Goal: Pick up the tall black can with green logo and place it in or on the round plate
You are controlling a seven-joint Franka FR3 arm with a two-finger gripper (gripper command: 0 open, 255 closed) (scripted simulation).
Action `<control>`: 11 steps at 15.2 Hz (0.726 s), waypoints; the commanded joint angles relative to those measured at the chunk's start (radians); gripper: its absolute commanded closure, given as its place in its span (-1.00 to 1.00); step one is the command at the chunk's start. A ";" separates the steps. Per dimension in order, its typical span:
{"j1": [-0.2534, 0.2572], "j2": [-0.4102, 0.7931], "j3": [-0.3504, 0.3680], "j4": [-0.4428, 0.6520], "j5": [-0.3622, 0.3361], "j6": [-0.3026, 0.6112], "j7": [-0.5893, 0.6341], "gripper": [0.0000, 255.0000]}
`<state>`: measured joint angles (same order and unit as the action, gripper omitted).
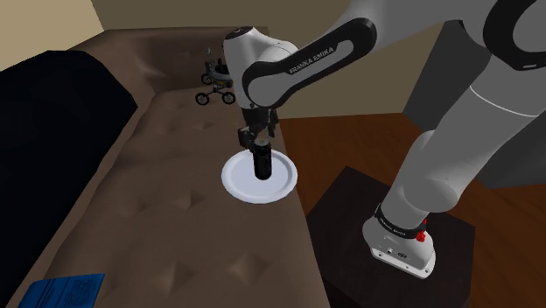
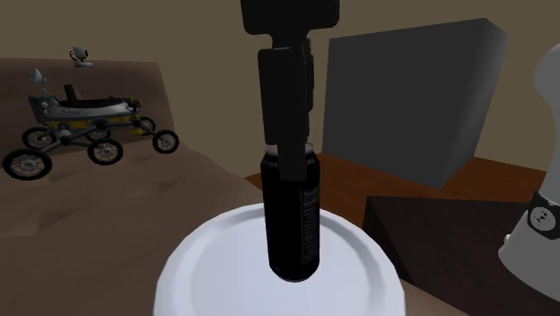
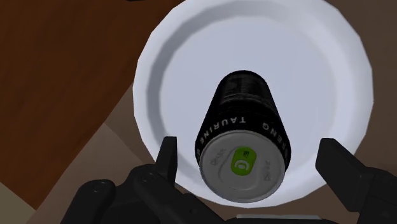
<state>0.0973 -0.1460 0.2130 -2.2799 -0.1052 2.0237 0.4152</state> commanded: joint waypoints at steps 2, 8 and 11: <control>0.004 -0.021 0.003 0.065 0.010 -0.086 -0.005 -1.00; 0.006 -0.025 0.004 0.087 0.012 -0.113 -0.007 -1.00; 0.006 -0.025 0.004 0.087 0.012 -0.113 -0.007 -1.00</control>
